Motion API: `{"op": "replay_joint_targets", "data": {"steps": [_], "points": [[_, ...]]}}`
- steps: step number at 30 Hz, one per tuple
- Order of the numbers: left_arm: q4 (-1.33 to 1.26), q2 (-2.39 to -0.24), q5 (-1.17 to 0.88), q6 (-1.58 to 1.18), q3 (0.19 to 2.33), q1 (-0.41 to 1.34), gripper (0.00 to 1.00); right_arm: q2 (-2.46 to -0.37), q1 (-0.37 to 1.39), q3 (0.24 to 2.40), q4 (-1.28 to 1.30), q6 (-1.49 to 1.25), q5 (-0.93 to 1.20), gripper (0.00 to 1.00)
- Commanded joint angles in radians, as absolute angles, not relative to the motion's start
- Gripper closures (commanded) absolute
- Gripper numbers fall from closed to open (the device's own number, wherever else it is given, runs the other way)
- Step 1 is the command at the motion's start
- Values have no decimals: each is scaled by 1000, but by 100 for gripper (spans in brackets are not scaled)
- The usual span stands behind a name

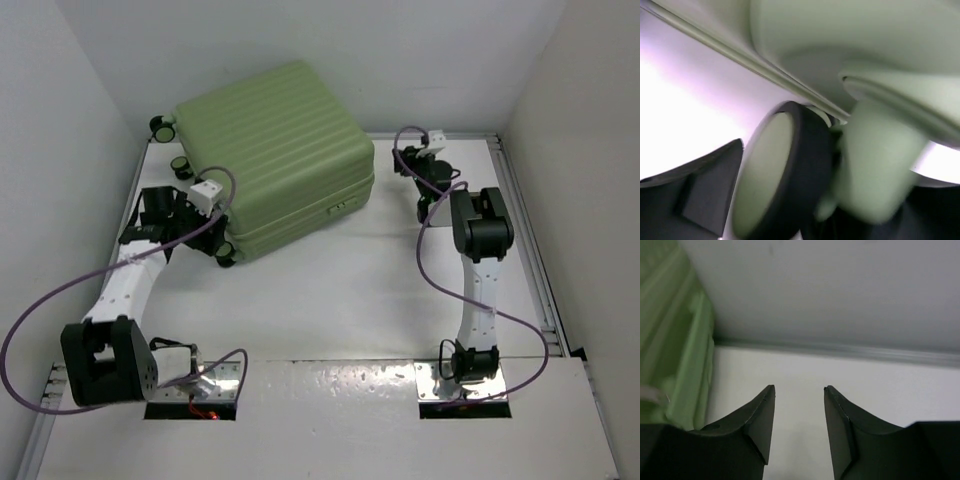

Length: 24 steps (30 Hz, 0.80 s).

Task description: Pack the luggage

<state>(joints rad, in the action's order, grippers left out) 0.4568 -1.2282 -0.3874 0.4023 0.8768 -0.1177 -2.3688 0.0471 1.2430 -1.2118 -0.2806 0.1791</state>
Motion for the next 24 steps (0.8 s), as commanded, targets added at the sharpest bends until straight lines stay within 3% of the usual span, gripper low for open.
{"op": "replay_joint_targets", "data": {"steps": [1, 2, 7, 11, 15, 19, 24], "points": [[118, -1050, -331, 368, 846, -127, 11, -2250, 20, 1255, -1228, -351, 105, 56], [118, -999, -366, 368, 833, -127, 1, -2240, 15, 1288, -1185, -376, 74, 54], [159, -747, -400, 350, 813, -118, 1, -2237, -28, 1428, -933, -486, 34, 55], [234, -709, -240, 133, 903, -118, 1, -2247, -17, 1483, -876, -512, 104, 49], [362, -843, -117, 48, 1062, -118, 1, -2241, -29, 1590, -625, -586, 334, 33], [469, -1003, -89, -9, 1195, -127, 1, -2203, -48, 1550, -566, -574, 532, 31], [632, -1187, -247, 134, 1324, -144, 3, -2120, -63, 1455, -479, -531, 681, 27]]}}
